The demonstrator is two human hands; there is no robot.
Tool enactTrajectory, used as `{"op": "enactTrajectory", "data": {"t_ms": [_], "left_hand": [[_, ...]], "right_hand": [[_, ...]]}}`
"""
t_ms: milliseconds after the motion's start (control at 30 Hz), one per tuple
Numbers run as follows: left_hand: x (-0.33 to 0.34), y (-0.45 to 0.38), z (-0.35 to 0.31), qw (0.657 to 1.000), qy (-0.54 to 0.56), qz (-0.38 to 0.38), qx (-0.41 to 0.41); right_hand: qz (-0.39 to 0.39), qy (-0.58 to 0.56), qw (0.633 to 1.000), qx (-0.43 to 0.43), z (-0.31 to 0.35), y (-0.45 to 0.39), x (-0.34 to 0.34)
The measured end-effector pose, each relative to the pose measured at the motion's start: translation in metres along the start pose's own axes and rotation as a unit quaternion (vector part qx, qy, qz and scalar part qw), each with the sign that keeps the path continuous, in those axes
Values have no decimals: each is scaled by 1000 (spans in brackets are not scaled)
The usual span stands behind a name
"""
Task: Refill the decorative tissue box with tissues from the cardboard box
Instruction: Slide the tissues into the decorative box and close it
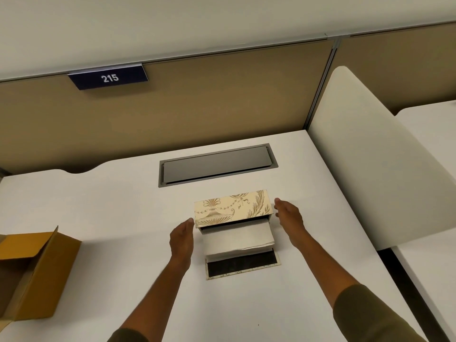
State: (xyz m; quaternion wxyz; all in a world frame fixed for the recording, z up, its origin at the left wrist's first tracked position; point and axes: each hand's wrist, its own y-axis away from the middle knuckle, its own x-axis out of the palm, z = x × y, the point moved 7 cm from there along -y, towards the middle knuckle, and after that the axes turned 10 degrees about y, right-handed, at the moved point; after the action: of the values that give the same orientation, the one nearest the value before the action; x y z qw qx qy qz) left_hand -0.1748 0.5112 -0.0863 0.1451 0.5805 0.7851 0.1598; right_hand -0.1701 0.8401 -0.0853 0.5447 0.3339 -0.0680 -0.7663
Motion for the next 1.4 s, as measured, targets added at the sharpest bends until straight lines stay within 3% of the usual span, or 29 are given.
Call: {"op": "enactTrajectory", "data": {"t_ms": [167, 333, 767, 1067, 1400], "left_hand": [[6, -6, -11, 998, -59, 5, 35], [3, -5, -9, 998, -50, 1, 33], [-20, 41, 12, 988, -100, 75, 90], [-31, 64, 35, 965, -219, 92, 108], [-29, 73, 66, 930, -332, 115, 106]], "right_hand": [[6, 63, 996, -63, 22, -4, 4], [-6, 78, 996, -52, 13, -2, 2], [-18, 63, 995, -69, -35, 45, -6], [-33, 96, 993, -67, -81, 70, -2], [-3, 210, 977, -43, -109, 77, 8]]}}
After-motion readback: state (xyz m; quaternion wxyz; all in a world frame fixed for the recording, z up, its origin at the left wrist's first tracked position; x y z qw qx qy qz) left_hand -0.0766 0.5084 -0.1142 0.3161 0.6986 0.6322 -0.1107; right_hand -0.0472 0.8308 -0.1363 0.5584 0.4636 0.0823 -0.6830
